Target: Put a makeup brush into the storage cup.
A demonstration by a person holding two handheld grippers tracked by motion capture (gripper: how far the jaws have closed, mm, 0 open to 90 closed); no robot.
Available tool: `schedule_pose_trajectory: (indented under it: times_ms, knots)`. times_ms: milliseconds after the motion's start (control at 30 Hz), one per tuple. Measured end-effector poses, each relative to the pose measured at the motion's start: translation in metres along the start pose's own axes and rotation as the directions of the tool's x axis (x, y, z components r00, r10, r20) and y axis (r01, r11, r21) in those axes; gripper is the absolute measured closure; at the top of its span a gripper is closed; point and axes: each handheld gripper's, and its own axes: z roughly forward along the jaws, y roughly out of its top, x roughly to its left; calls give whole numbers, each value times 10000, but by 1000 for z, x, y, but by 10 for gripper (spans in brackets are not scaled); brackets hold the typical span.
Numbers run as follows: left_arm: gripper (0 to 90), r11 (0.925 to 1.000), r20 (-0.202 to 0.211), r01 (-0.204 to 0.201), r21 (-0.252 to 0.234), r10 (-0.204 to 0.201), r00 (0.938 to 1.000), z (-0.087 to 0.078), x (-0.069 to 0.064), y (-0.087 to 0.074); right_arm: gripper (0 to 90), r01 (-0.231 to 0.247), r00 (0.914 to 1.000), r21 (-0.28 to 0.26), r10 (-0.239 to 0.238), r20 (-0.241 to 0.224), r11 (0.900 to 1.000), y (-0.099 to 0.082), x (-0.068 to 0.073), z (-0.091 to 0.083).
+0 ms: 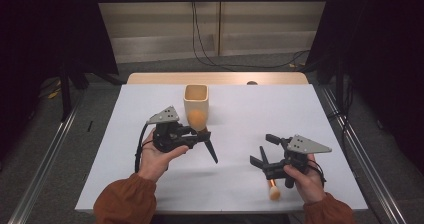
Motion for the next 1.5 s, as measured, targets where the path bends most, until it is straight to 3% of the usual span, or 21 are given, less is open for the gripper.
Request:
schedule_pose_trajectory:
  times_ms: [233,467,833,1100,1233,1500]
  knots:
    - [663,9994,-263,-111,323,120,9996,-7,7,9,25,40,9991,-91,-36,424,10000,-3,-5,-14]
    - [663,9996,-506,21,274,-7,9987,-13,16,14,23,167,9961,-195,-149,874,9997,-5,-8,-25]
    - [662,9995,-1006,-41,301,71,9949,-20,28,23,23,75,9935,-111,-62,1141,9999,-11,-9,-36]
    - [662,9996,-1464,-179,-202,147,9891,-28,34,39,18,-68,9913,-155,87,1313,9999,-17,-9,-45]
    - [663,9961,-1705,-71,-877,-80,9853,-33,41,46,16,-66,9909,-170,88,1346,9998,-18,-8,-48]
    - [663,9919,-2188,-348,-1221,73,9757,-32,50,61,16,-84,9918,-90,95,1275,9999,-19,-9,-47]
